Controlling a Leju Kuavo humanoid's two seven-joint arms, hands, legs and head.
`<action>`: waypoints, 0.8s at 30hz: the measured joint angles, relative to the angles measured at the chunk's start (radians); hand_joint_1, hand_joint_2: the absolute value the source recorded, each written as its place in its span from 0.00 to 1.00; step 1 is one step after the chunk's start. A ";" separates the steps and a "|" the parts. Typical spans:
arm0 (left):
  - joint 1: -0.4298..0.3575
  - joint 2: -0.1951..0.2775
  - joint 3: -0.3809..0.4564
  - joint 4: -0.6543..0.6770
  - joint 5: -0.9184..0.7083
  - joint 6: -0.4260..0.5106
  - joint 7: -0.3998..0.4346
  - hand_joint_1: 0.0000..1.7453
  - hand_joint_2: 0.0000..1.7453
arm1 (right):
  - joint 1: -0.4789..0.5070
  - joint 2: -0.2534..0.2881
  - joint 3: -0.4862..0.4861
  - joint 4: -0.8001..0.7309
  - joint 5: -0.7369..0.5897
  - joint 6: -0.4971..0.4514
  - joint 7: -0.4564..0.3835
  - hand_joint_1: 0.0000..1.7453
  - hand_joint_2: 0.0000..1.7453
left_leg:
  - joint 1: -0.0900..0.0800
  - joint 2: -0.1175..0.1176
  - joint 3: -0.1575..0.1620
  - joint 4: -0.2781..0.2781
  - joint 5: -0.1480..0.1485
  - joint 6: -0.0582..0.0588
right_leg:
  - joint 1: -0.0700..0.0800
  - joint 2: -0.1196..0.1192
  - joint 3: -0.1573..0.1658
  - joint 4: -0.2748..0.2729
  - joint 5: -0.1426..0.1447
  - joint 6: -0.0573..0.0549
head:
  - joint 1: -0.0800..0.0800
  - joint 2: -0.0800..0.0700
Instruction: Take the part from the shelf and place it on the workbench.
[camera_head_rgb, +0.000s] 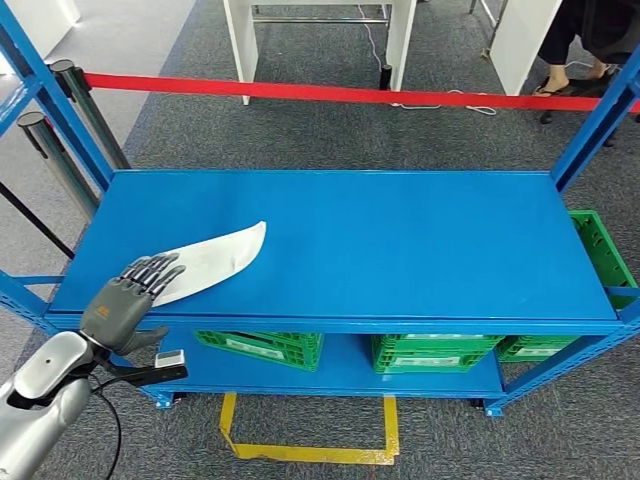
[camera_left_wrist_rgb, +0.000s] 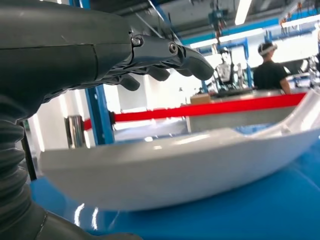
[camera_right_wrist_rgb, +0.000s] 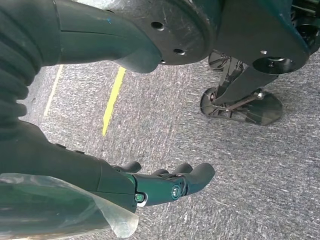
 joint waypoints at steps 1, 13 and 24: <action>-0.005 -0.003 -0.006 0.004 -0.009 0.012 0.010 0.00 1.00 | 0.000 0.000 0.000 0.000 0.000 0.000 0.001 0.00 1.00 | 0.000 0.000 0.000 0.000 0.000 0.000 | 0.000 0.000 0.000 0.000 0.000 0.000 | 0.000 0.000; -0.091 -0.052 -0.061 0.067 -0.155 0.077 0.180 0.00 1.00 | 0.000 0.005 0.008 0.000 -0.017 -0.006 0.006 0.00 1.00 | 0.000 0.000 0.000 0.000 0.000 0.000 | 0.000 0.000 0.000 0.000 0.000 0.000 | 0.000 0.000; -0.147 -0.079 -0.091 0.117 -0.187 0.064 0.218 0.00 1.00 | 0.000 0.008 0.011 0.000 -0.019 -0.008 0.010 0.00 1.00 | 0.000 0.000 0.000 0.000 0.000 0.000 | 0.000 0.000 0.000 0.000 0.000 0.000 | 0.000 0.000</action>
